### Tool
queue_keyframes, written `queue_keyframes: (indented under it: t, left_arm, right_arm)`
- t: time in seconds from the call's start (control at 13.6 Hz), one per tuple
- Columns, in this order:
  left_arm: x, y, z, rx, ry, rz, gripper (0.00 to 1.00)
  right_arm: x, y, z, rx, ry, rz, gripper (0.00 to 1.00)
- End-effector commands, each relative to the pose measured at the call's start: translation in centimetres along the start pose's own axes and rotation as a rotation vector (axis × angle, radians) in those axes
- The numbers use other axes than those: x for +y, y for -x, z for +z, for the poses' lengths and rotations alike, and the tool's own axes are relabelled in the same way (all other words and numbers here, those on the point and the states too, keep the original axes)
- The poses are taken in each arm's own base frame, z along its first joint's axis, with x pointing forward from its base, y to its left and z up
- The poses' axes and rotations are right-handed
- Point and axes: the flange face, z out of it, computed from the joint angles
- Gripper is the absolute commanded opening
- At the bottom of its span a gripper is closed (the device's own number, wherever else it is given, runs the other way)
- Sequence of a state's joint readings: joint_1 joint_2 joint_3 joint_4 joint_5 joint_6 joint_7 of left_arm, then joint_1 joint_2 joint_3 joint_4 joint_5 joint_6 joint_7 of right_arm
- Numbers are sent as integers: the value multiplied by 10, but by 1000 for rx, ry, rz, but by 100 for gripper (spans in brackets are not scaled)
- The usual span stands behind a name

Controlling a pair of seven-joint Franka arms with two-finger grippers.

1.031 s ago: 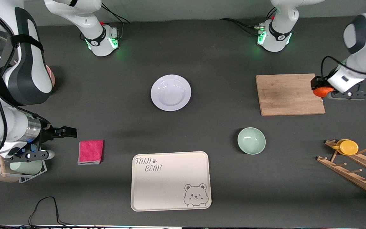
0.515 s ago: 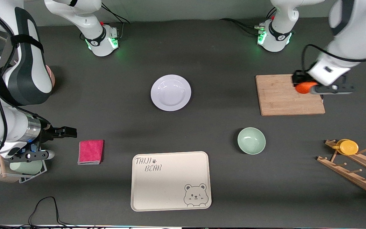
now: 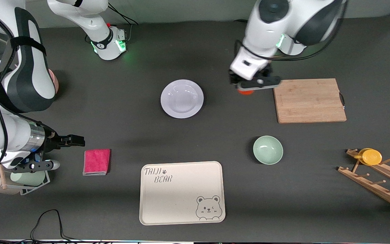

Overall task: Place orange and plate with both arms
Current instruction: 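Carry the orange with the left gripper over the white plate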

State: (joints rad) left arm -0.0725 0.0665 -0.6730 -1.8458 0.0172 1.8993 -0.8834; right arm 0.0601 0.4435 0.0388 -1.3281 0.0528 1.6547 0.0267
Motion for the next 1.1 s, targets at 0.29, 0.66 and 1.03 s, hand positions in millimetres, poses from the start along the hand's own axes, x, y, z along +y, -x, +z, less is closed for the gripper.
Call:
queue_keyframes:
  t: [0.29, 0.66, 1.03]
  left_arm:
    - [189, 69, 93, 32, -35, -58, 51]
    - [225, 104, 169, 23, -42, -21, 51]
    - [214, 110, 240, 9, -38, -10, 51]
  right_arm:
    - [-5, -3, -4, 2, -29, 5, 100]
    - [-6, -3, 1, -7, -32, 3, 100]
    - [-12, -2, 1, -13, -106, 22, 100]
